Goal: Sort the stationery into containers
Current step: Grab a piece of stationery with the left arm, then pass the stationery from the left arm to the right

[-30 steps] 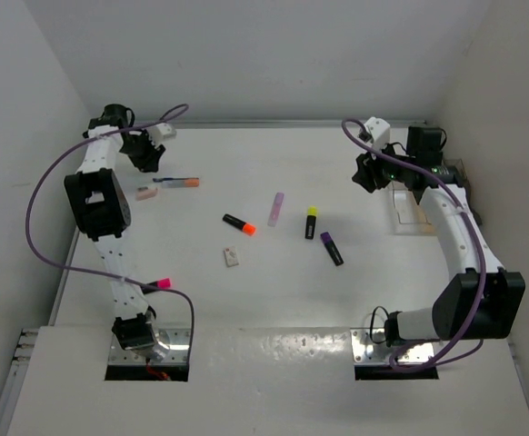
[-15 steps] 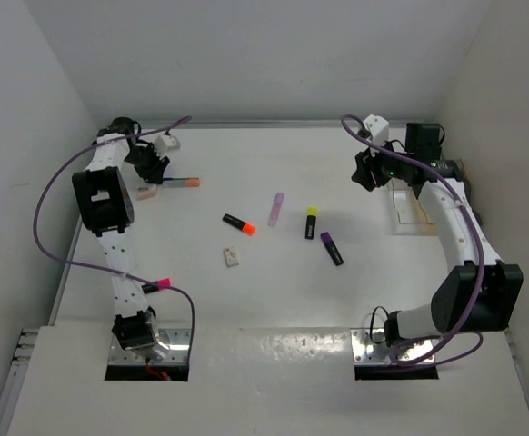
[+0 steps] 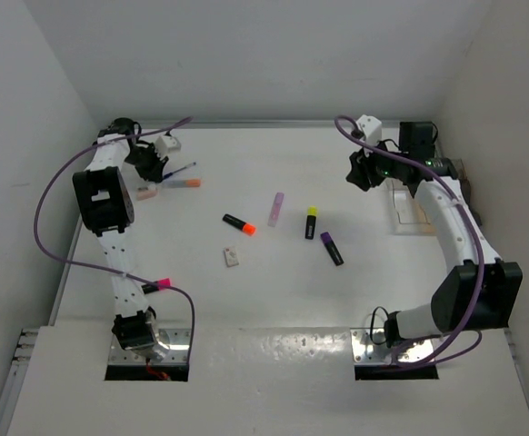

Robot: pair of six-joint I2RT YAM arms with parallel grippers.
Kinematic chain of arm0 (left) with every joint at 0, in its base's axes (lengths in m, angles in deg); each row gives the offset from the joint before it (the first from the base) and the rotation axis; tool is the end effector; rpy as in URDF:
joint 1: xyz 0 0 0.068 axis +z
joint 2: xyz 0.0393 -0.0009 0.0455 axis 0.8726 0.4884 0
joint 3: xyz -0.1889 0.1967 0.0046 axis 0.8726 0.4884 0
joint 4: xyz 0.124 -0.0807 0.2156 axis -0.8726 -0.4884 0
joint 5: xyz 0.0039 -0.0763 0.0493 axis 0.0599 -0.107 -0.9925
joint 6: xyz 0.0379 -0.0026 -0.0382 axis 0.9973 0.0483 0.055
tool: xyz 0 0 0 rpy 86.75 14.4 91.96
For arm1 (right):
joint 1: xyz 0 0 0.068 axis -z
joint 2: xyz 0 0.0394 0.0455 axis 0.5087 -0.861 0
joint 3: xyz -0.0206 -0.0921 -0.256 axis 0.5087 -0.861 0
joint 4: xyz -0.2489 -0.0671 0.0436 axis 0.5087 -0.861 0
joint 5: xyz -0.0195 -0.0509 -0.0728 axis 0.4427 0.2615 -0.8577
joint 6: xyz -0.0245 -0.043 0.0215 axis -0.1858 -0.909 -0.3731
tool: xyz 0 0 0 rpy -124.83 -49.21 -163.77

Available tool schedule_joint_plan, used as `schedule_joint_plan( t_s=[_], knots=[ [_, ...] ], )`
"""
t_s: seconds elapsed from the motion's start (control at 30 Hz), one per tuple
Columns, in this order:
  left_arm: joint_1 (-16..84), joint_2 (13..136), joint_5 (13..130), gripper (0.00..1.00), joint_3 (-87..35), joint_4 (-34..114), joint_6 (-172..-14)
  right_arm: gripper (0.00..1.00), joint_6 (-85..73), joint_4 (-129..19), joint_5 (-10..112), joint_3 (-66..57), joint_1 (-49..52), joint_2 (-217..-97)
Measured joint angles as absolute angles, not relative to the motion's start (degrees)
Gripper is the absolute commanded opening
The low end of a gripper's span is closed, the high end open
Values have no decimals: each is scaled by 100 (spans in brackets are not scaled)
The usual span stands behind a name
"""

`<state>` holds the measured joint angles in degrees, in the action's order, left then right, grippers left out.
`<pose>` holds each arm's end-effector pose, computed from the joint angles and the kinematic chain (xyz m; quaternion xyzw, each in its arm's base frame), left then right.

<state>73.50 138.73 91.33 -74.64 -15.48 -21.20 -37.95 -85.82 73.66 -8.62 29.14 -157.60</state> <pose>0.4955 0.0949 0.1600 0.4232 0.8615 -0.1034 0.2609 0.3123 0.0257 0.3227 -0.3063 0.8308 0.1502 0.4397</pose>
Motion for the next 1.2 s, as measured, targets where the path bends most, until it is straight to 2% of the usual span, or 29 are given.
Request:
schedule_joint_plan(
  t_s=[0.1,0.3,0.43,0.6,0.7,0.83,0.93,1.2],
  knots=[
    [7350,13864,9159,0,-7464,-1529,-2163,46,-3576,-8552,7418,-836,2879,-15758],
    [7363,13624,9787,0,-7447,-1373,-3086,44,-2096,-7881,7672,-840,2882,-15623],
    [7326,12332,10595,0,-6734,-444,-4546,42,-328,-6912,7921,-862,2820,-15321],
    [7092,9801,11454,0,-4926,2309,-7450,45,1597,-5730,8010,-783,2482,-15284],
    [6637,9010,11835,0,-4363,4086,-9328,47,2402,-5129,7949,-556,2169,-15487],
    [5916,8802,11972,0,-3807,6169,-11575,47,3086,-4580,7871,275,1640,-16071],
    [5499,8885,11959,0,-3565,7133,-12882,47,3418,-4187,7831,1020,1299,-16527],
    [5072,8968,11791,0,-3412,8877,-14932,46,3726,-3649,7667,1956,947,-17050]
  ],
)
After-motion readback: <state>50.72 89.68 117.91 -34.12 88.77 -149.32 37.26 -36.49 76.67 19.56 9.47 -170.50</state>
